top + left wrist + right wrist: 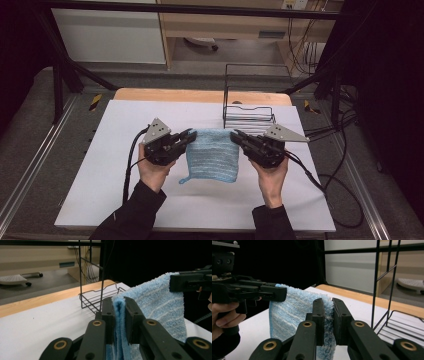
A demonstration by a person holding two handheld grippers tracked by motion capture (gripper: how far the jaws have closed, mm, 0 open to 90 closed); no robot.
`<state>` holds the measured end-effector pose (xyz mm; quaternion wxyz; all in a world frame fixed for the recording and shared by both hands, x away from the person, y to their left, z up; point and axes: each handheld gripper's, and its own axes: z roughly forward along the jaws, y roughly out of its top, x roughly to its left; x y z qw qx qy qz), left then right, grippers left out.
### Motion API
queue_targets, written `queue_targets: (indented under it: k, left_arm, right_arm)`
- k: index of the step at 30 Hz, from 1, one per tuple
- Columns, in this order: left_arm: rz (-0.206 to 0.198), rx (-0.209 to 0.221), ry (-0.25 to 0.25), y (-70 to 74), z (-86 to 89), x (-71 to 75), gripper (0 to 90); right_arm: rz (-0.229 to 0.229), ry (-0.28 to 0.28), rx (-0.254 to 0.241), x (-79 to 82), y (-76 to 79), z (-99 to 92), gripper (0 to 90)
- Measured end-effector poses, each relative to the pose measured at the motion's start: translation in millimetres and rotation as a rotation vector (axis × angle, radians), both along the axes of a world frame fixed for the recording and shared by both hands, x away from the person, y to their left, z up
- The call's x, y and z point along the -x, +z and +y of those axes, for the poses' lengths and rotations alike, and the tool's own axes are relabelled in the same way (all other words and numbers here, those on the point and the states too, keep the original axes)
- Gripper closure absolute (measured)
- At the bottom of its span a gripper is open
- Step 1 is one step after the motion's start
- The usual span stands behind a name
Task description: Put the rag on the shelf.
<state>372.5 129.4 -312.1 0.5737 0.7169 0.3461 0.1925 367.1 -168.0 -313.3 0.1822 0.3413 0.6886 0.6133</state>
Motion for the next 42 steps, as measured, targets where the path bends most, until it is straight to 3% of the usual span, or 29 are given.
queue_targets:
  k: [13,31,42]
  left_arm:
    - [-0.065,0.052,-0.005,25.7,-19.8,-3.5,79.6]
    - [-0.111,0.116,-0.012,49.6,-43.0,-19.7,79.8]
    - [-0.143,0.147,-0.013,68.4,-53.8,-29.4,79.9]
  right_arm:
    - [-0.081,-0.064,-0.039,4.8,20.5,-13.3,81.9]
    - [-0.173,-0.145,-0.064,2.6,50.9,-27.3,82.1]
    - [-0.207,-0.176,-0.063,-4.0,69.8,-34.1,82.3]
